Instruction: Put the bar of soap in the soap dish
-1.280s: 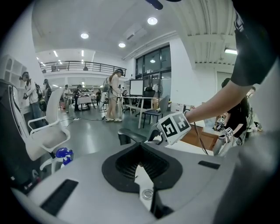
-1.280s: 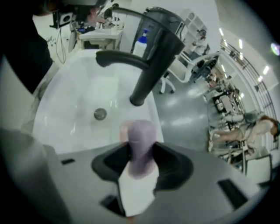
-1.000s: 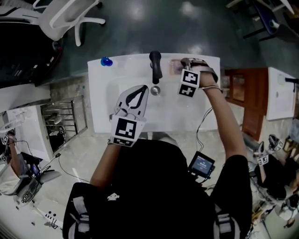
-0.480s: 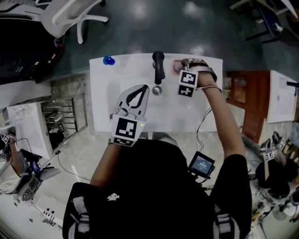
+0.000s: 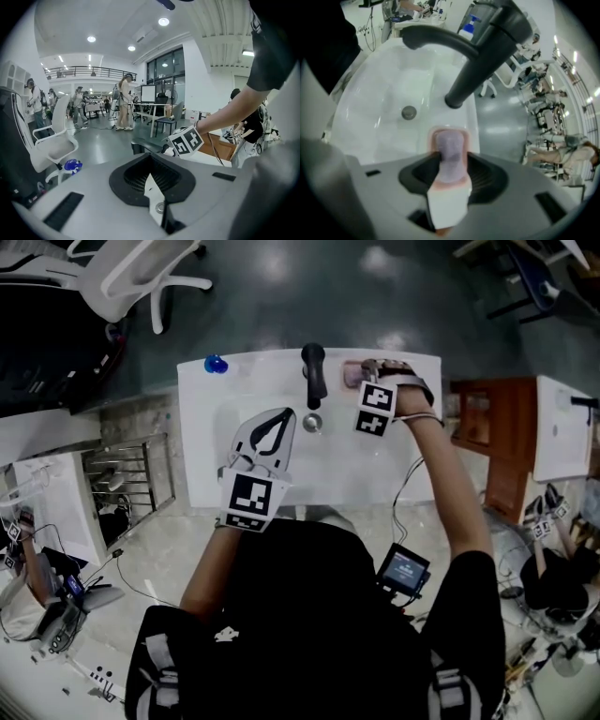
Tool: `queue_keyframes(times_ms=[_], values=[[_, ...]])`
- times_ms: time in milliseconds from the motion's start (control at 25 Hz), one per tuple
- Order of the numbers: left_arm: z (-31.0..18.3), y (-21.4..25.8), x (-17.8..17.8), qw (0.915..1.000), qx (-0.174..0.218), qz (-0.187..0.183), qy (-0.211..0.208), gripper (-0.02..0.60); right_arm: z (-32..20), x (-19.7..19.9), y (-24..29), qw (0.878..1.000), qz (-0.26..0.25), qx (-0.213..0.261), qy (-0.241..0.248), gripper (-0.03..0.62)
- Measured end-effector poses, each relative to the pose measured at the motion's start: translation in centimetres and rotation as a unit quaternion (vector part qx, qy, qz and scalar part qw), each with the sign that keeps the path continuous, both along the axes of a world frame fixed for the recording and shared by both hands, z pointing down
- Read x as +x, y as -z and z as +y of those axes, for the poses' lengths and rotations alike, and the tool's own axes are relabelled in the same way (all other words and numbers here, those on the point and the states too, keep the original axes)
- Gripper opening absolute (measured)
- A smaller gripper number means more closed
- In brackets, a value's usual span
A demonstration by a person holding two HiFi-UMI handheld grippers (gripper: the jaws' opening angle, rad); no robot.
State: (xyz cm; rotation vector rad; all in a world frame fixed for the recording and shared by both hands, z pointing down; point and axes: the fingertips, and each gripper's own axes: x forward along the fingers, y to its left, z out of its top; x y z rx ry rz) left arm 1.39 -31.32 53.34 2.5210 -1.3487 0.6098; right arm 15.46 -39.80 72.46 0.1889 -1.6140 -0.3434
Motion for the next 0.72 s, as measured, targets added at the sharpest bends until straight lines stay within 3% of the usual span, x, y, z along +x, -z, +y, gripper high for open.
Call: queue_keyframes(times_ms=[440,720], values=[[-0.2,2.1,0.5,0.9996,0.025,0.002,-0.015,0.021,0.6,0.1,4.2,0.994,-0.069,0.019,-0.078,0.186],[0.4,3.4,0.6,0.9990,0.040,0.001,-0.021,0.021,2.3,-0.6,7.7,0.982,-0.134,0.043,-0.126,0.083]])
